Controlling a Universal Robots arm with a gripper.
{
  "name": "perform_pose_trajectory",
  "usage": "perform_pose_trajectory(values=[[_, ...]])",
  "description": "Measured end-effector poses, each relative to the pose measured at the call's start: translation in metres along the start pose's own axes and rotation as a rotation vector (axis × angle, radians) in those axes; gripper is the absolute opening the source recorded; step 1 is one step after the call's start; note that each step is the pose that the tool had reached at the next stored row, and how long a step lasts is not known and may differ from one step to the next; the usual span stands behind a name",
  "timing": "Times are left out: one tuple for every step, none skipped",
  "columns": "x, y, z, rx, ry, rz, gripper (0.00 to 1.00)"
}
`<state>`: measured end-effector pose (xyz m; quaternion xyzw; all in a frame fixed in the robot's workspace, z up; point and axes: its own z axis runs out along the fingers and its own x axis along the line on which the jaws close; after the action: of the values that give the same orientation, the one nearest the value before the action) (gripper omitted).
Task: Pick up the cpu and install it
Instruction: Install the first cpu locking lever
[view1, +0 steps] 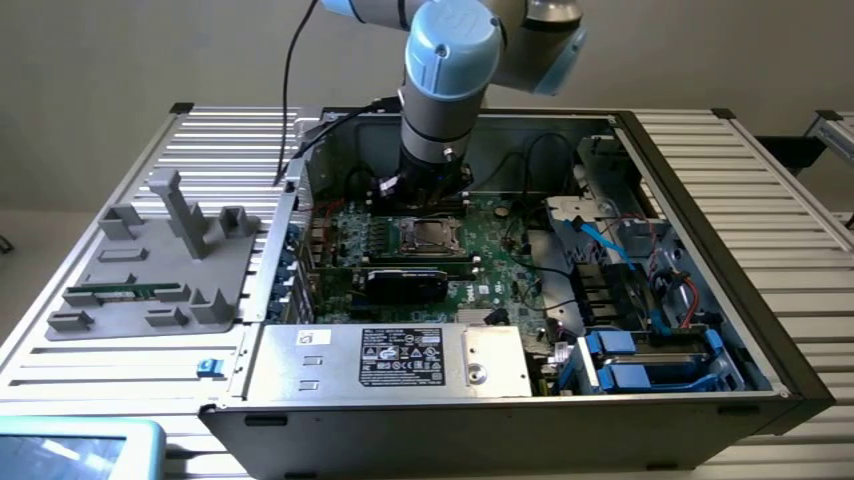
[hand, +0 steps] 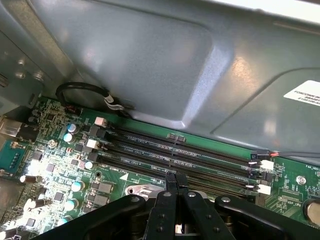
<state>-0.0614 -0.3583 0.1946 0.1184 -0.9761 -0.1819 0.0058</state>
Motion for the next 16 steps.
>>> perform_pose_trajectory(values=[[-0.0002, -0.0001, 0.0, 0.0, -0.0003, 0.0, 0.09], [-0.0003, -0.0001, 0.0, 0.0001, -0.0004, 0.0, 0.09], [-0.001, -0.0003, 0.0, 0.0, 0.0, 0.0, 0.09], [-0.0023, -0.0006, -0.0001, 0.0001, -0.0001, -0.001, 0.09], [-0.003, -0.0008, -0.0001, 0.0, 0.0001, -0.001, 0.09], [-0.003, -0.0008, -0.0001, -0.0001, 0.0, -0.001, 0.09], [-0.003, -0.0008, -0.0001, -0.0001, -0.0001, -0.001, 0.09], [-0.0034, -0.0009, -0.0001, -0.0002, 0.0002, -0.001, 0.09], [-0.0039, -0.001, -0.0001, -0.0001, 0.0002, -0.001, 0.09], [-0.0041, -0.0011, -0.0001, -0.0001, -0.0001, -0.001, 0.09], [-0.0041, -0.0011, -0.0001, -0.0001, -0.0001, -0.001, 0.09], [-0.0045, -0.0012, -0.0001, -0.0001, 0.0003, -0.001, 0.09], [-0.005, -0.0014, -0.0001, -0.0001, 0.0002, -0.001, 0.09], [-0.005, -0.0014, -0.0001, -0.0001, 0.0, -0.001, 0.09], [-0.0054, -0.0015, -0.0001, -0.0001, 0.0001, -0.001, 0.09], [-0.0059, -0.0016, -0.0001, -0.0001, 0.0002, -0.002, 0.09]])
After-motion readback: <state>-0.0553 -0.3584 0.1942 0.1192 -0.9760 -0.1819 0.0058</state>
